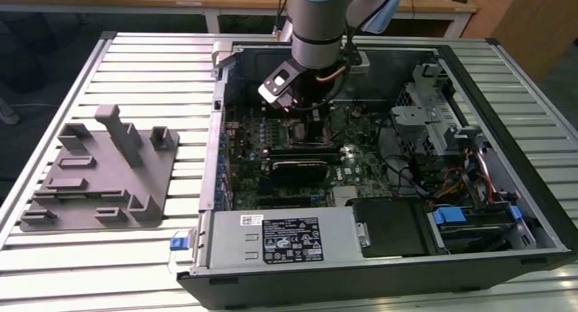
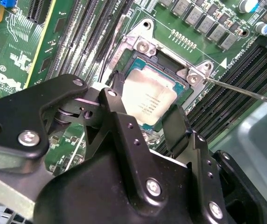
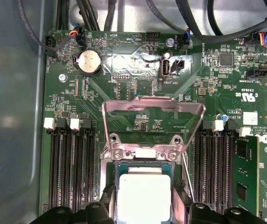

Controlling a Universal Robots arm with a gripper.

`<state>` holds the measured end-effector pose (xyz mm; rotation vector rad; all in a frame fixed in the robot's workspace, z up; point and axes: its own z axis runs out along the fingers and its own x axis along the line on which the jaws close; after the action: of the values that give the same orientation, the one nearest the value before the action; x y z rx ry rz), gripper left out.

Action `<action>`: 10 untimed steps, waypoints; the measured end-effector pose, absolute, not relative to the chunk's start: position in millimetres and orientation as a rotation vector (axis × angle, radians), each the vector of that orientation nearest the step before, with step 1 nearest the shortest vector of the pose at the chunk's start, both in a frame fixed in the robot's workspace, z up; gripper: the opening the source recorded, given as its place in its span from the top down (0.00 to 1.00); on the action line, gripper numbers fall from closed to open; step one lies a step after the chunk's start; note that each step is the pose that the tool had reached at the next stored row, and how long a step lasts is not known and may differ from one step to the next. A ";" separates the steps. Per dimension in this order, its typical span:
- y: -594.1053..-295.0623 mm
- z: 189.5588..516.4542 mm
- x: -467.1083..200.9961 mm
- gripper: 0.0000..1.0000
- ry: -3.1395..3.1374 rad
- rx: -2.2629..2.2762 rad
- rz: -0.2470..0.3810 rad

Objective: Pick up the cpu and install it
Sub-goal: 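Place the cpu into insertion slot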

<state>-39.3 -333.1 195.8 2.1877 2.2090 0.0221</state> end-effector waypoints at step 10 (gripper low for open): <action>-333.1 198.8 -39.3 0.40 2.209 2.188 0.022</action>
<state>-39.3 -333.1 198.8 2.1878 2.2091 0.0223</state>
